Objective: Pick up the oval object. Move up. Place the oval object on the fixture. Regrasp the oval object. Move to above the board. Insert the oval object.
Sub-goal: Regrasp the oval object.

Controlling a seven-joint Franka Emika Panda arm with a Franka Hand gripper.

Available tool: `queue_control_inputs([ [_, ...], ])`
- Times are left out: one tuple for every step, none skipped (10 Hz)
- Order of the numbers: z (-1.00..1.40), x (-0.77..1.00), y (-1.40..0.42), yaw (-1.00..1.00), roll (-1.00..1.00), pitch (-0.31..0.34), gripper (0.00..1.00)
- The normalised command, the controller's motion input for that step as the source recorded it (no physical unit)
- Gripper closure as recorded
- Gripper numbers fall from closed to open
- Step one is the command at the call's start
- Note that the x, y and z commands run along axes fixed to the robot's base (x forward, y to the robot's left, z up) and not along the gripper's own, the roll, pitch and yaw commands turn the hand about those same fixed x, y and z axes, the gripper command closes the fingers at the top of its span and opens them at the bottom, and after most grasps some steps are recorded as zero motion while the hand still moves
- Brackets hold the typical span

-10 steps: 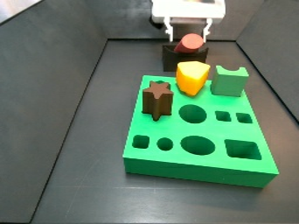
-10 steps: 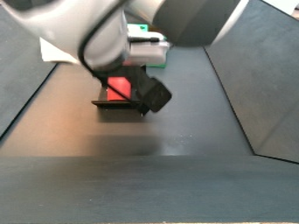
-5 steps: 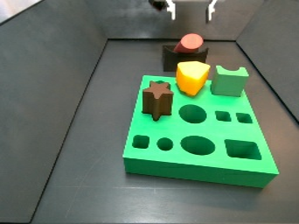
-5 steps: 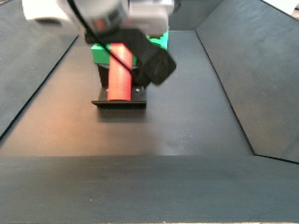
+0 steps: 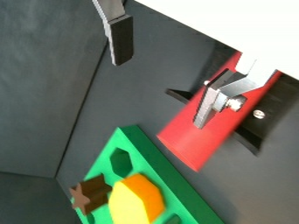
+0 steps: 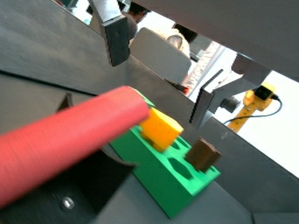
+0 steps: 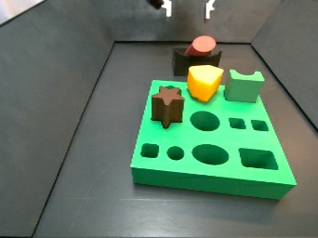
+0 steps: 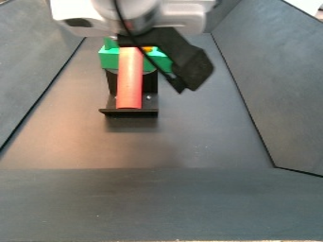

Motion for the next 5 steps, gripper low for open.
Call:
queue_control_inputs([
  [0.01,-1.00,0.00,-0.04,0.06,-0.054,0.00],
  [0.01,-1.00,-0.01,-0.04,0.08,-0.062,0.00],
  [0.02,-0.93,-0.01,-0.02,0.10,-0.085,0.00],
  [0.02,-0.83,-0.01,-0.01,0.11,-0.096,0.00],
  [0.01,-0.65,-0.01,0.00,0.12,-0.107,0.00],
])
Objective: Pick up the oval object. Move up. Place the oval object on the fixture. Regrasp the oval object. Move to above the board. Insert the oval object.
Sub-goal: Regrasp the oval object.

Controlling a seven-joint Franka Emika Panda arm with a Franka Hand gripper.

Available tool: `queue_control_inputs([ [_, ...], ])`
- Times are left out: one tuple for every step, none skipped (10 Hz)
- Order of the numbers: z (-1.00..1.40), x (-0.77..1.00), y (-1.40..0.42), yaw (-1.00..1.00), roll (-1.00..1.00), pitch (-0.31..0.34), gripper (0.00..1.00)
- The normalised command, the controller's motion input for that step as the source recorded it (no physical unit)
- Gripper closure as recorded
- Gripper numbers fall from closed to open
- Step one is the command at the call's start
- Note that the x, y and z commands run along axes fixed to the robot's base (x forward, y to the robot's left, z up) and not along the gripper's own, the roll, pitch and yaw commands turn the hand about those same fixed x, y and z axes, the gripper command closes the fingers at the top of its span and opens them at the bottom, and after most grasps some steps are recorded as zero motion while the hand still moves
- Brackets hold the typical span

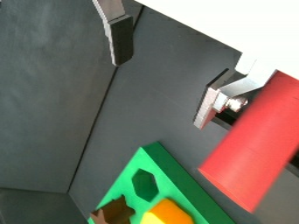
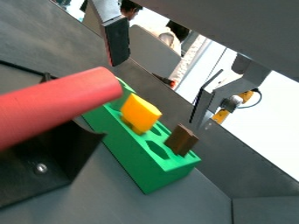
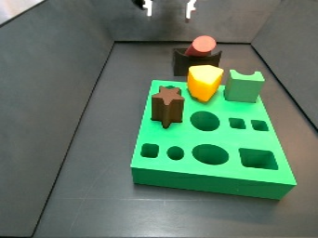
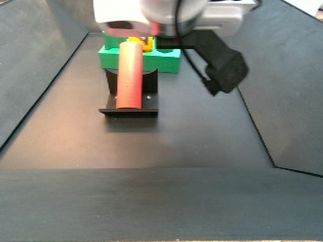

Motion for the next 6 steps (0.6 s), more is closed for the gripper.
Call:
queue_control_inputs([
  [-0.51,-0.41,-1.00,-1.00,0.83,0.001,0.00],
  [-0.47,-0.23,-1.00,-1.00,0.83,-0.012,0.00],
  [-0.38,-0.13,-1.00,-1.00,0.83,-0.034,0.00],
  [-0.25,-0.07,-0.89,-1.00,0.82,-0.072,0.00],
  [-0.16,-0.08,-0.66,-1.00,0.81,-0.103,0.00],
  [-0.06,-0.07,-0.38,-1.00,0.80,-0.145,0.00],
])
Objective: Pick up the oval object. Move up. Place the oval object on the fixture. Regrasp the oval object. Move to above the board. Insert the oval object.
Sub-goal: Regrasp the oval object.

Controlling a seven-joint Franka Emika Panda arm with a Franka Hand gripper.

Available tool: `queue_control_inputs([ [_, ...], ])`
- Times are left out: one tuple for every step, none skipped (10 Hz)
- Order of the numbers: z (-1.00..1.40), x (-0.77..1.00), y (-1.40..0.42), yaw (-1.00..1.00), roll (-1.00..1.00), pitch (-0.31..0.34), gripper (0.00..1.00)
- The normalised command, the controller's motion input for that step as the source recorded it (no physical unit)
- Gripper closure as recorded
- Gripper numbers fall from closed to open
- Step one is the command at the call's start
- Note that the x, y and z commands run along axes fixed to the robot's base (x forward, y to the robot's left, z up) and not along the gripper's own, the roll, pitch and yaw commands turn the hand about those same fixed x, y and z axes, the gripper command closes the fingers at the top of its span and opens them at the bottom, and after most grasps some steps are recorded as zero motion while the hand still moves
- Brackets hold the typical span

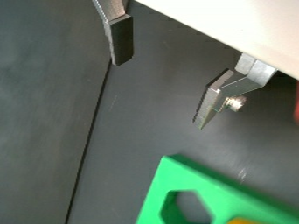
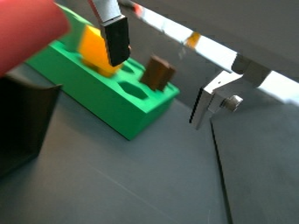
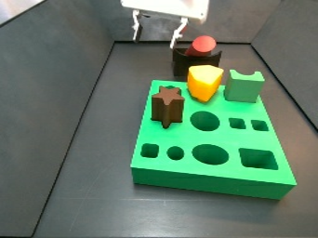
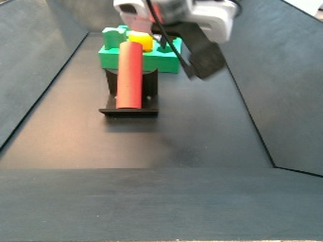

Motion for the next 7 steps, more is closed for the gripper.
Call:
queue_control_inputs([
  [-0.03,-0.07,-0.24,-1.00,0.80,-0.165,0.00],
  [-0.01,-0.05,-0.05,-1.00,0.79,-0.205,0.00],
  [-0.01,-0.04,-0.02,-1.00,0.77,-0.232,0.00],
  [0.00,-0.04,-0.01,-1.00,0.76,-0.260,0.00],
  [0.01,-0.04,-0.01,-1.00,0.75,-0.293,0.00],
  [0.01,-0.05,-0.01,-1.00,0.74,-0.317,0.00],
  [0.01,-0.05,-0.02,-1.00,0.73,-0.339,0.00],
])
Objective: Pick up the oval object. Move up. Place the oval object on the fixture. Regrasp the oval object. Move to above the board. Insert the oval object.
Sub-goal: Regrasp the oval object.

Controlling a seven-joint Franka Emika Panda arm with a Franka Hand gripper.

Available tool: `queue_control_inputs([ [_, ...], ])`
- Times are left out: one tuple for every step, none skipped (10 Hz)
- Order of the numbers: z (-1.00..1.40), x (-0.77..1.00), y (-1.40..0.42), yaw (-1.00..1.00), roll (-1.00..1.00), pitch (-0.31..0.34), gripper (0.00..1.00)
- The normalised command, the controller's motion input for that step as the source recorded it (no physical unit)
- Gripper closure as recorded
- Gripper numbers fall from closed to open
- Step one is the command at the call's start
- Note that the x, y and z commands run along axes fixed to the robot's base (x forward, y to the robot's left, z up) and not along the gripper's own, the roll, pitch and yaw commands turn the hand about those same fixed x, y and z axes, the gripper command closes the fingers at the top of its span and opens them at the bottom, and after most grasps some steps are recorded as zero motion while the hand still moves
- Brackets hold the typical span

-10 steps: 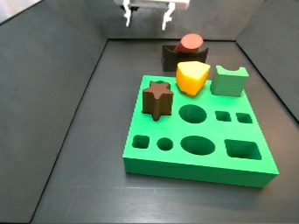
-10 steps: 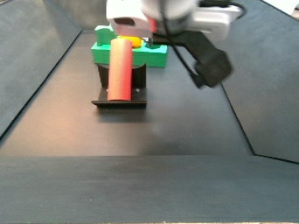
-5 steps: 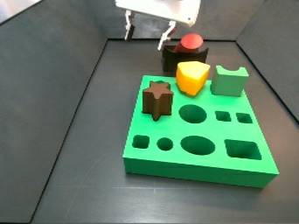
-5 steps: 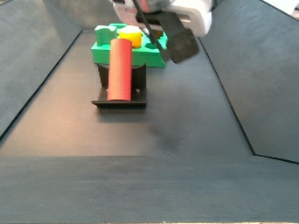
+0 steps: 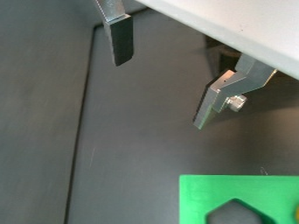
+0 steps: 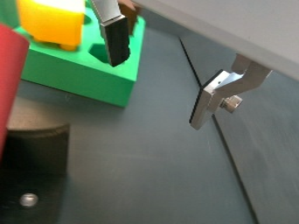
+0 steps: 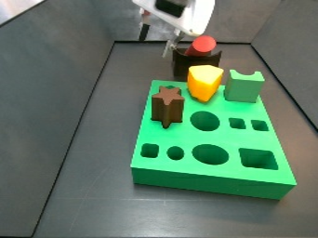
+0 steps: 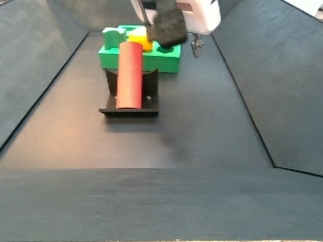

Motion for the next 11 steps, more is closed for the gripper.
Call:
queue_control_inputs([
  [0.01,-0.05,-0.01,-1.00,0.71,-0.362,0.00],
  [0.00,-0.05,-0.01,-1.00,0.70,-0.373,0.00],
  [0.01,-0.05,-0.01,-1.00,0.69,-0.377,0.00],
  [0.00,-0.04,-0.01,-1.00,0.66,-0.378,0.00],
  [0.00,-0.04,-0.01,-1.00,0.64,-0.366,0.00],
  [0.00,-0.05,-0.01,-1.00,0.63,-0.350,0.00],
  [0.00,-0.05,-0.01,-1.00,0.61,-0.320,0.00],
  [0.00,-0.04,0.00,-1.00,0.59,-0.271,0.00],
  [0.00,-0.04,0.00,-0.92,0.52,-0.162,0.00],
  [-0.01,-0.04,0.00,-0.71,0.38,-0.047,0.00],
  [-0.01,-0.03,0.00,-0.50,0.26,0.041,0.00],
])
